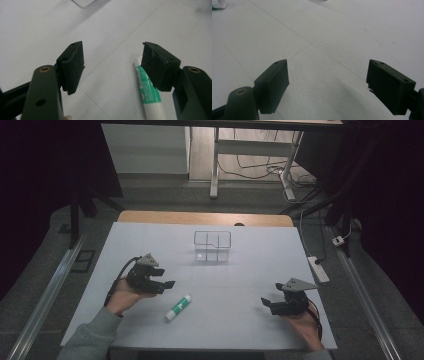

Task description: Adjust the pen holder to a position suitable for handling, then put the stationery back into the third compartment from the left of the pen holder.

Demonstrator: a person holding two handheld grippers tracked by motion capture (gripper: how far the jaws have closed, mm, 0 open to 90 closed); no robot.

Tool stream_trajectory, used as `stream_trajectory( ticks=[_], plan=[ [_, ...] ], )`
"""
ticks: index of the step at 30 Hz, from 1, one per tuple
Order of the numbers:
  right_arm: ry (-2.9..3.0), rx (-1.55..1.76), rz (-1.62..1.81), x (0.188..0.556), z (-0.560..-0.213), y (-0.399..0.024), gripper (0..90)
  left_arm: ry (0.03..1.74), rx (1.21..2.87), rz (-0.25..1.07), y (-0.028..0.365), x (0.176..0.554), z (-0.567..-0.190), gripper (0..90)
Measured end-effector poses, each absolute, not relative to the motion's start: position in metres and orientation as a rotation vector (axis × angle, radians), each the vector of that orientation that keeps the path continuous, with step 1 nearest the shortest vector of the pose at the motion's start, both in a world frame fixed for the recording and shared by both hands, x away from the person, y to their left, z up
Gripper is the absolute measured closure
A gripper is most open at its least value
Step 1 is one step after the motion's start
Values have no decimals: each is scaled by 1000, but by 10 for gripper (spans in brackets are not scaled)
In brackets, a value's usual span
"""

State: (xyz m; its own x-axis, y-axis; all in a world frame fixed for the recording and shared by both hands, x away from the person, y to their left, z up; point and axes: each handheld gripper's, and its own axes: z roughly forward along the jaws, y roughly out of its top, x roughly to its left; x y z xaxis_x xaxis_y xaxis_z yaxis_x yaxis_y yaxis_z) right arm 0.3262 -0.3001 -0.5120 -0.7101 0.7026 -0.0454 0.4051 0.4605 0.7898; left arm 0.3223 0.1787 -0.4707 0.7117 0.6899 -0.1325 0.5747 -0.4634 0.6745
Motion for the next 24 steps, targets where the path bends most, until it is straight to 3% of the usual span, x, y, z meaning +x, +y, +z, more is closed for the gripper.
stream_trajectory(
  ticks=[24],
  plan=[
    [2360,927,1133,330,-515,-297,177,869,2348,162,162,306,-477,337]
  ],
)
